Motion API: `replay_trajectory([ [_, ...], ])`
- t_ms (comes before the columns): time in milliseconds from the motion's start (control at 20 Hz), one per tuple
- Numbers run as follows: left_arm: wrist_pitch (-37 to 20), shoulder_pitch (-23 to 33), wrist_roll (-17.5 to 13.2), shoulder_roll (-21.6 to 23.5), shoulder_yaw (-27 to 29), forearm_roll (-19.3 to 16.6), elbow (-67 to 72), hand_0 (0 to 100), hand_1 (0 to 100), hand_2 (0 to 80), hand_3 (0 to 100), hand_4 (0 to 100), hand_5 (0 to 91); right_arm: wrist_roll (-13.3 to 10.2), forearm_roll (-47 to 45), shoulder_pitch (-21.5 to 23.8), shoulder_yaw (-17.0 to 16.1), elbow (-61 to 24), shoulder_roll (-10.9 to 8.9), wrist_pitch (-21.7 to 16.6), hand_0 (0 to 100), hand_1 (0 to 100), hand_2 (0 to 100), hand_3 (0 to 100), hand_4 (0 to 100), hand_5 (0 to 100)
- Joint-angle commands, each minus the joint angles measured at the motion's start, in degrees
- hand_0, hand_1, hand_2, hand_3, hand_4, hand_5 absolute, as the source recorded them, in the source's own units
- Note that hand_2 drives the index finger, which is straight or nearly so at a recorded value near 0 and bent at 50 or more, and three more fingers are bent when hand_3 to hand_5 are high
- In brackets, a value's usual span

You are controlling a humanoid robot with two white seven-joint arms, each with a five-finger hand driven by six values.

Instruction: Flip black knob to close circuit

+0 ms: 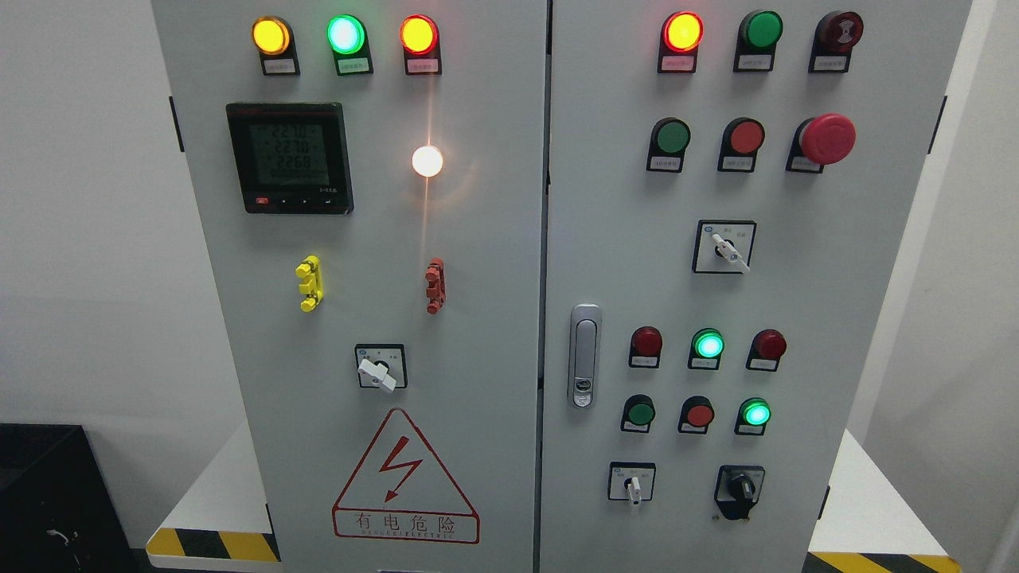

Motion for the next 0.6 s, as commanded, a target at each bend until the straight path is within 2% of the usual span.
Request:
replay_trajectory([
  [0, 0.03, 1.32, -0.03, 0.00, 0.00, 0.05, -1.76, 12, 56, 0.0, 0, 0, 0.0, -1.70, 11.02, 1.19, -4.40, -16.86, 0.15, 0.12, 0, 14, 35, 61, 56, 46],
  [300, 0.03, 1.32, -0.03, 0.00, 0.00, -0.04, -1.76, 12, 56, 0.0, 0, 0, 0.0, -3.72, 19.37, 1.28, -5.18, -24.33, 0.15, 0.29, 0, 14, 44, 72, 63, 54],
  [550, 0.03, 1.32, -0.03, 0.00, 0.00, 0.05, -1.76, 12, 56, 0.0, 0, 0, 0.0, -3.98, 27.29, 1.28, -6.07, -31.54, 0.07, 0.29, 0, 11, 55, 78, 65, 57],
])
